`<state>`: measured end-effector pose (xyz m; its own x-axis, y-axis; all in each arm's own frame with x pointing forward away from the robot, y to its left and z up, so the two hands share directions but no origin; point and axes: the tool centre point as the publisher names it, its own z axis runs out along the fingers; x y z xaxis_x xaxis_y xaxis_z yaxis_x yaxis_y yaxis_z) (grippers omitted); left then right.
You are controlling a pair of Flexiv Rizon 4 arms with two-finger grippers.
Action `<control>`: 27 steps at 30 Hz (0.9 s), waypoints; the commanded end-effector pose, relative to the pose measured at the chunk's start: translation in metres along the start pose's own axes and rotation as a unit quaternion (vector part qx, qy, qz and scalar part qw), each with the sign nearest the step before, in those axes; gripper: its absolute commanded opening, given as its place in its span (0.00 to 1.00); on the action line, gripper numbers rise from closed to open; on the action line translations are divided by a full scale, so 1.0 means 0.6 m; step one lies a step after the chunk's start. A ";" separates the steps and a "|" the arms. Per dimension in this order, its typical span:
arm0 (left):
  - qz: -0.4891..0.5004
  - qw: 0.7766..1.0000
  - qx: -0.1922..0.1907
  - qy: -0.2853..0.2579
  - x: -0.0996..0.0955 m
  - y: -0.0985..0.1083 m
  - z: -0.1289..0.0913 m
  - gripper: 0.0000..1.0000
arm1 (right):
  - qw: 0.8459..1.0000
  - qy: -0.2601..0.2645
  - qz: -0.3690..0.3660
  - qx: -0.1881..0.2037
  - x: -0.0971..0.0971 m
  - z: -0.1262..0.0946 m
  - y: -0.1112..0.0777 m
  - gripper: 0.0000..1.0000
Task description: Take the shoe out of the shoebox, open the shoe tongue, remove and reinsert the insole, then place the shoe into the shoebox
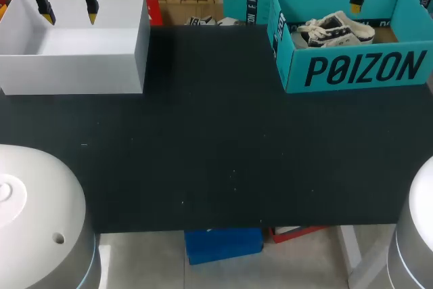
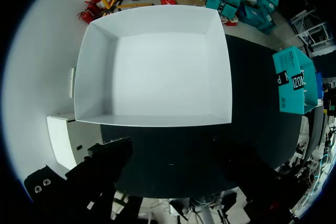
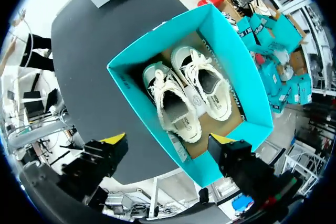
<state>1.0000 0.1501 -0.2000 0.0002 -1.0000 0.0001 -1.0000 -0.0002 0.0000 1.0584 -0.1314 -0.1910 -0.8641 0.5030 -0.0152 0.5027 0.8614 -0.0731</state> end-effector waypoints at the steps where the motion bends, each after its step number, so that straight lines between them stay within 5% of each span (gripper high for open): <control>1: 0.000 1.000 0.000 0.000 0.000 0.000 0.000 1.00 | 0.962 -0.004 -0.263 -0.073 -0.021 0.020 0.005 1.00; 7: 0.000 1.000 0.000 0.000 0.000 0.000 0.000 1.00 | 0.930 -0.029 -0.347 -0.113 -0.039 0.035 0.010 1.00; 8: 0.000 1.000 0.000 0.000 0.000 0.000 0.000 1.00 | 0.932 -0.058 -0.343 -0.102 -0.043 0.038 0.014 1.00; 21: 0.000 1.000 0.000 0.000 0.000 0.000 0.000 1.00 | 0.932 -0.058 -0.343 -0.102 -0.043 0.038 0.014 1.00; 27: 0.000 1.000 0.000 0.000 0.000 0.000 0.000 1.00 | 0.937 -0.055 -0.338 -0.063 -0.056 0.050 0.012 1.00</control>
<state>1.0000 0.1501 -0.2000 0.0002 -1.0000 0.0001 -1.0000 -0.0002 0.0000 1.0895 -0.1505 -0.2208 -0.9791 -0.1638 -0.1206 -0.1691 0.9850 0.0345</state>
